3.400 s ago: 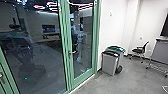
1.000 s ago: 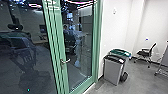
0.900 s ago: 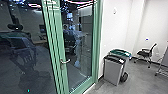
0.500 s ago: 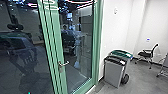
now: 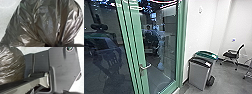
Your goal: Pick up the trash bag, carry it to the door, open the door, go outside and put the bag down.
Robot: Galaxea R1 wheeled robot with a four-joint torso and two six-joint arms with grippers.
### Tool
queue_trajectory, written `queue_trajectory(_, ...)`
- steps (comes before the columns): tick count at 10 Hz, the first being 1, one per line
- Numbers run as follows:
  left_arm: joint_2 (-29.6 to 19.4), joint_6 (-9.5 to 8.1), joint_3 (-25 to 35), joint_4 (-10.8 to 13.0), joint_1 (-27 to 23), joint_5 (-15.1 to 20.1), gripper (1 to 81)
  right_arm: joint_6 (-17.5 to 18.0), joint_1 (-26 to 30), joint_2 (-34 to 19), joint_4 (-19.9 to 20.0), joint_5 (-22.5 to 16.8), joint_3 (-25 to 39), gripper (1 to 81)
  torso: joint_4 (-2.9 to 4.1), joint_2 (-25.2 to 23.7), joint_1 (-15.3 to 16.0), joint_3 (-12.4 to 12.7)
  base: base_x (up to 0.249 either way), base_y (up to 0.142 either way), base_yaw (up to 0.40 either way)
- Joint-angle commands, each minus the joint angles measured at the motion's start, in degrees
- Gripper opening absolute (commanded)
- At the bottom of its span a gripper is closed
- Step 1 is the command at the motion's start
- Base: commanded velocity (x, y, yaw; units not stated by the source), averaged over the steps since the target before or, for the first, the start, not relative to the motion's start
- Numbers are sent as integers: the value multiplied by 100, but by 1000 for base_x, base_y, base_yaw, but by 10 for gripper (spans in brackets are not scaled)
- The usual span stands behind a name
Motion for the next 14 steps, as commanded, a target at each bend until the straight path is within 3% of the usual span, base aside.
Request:
queue_trajectory(1,18,37,25,31,-371,394,10,-24,302,48,-44,-323,28,811,0,0,0,0,157,0,0)
queue_trajectory(14,18,37,17,31,-371,394,10,-103,311,48,-35,-315,28,811,0,0,0,0,144,0,0)
